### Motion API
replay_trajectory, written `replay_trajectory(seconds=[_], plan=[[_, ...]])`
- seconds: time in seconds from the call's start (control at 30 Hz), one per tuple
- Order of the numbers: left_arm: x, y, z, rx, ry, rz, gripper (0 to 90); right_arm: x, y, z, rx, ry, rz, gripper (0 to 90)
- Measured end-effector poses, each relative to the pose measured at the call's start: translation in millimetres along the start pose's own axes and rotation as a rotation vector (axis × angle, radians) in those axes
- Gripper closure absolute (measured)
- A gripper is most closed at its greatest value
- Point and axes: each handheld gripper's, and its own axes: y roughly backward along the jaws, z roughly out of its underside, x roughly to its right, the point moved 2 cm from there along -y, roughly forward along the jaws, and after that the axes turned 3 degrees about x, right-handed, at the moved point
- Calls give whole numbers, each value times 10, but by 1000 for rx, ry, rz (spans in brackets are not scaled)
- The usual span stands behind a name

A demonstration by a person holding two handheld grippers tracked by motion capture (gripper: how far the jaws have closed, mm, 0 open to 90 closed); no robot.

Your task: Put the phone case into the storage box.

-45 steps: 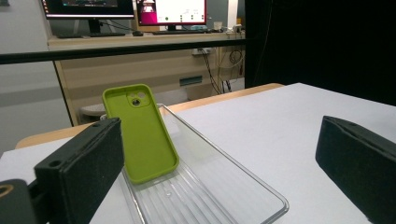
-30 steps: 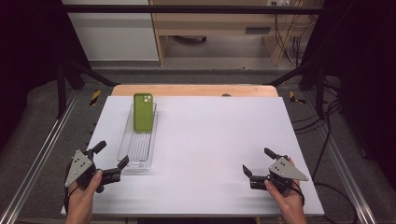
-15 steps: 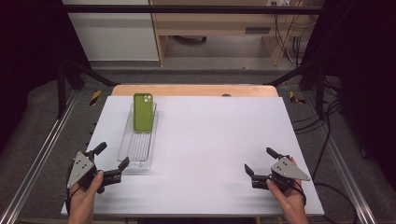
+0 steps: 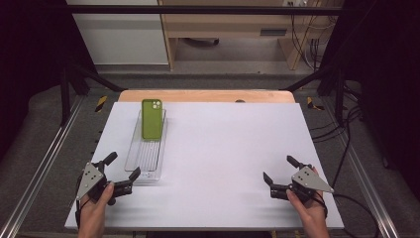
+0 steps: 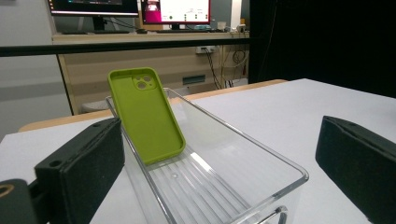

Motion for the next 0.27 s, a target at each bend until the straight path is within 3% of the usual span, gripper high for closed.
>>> replay_trajectory(seconds=[0.27], plan=[[16, -63, 56, -1, -53, -1, 7, 44, 2, 20, 5, -3, 28, 25]])
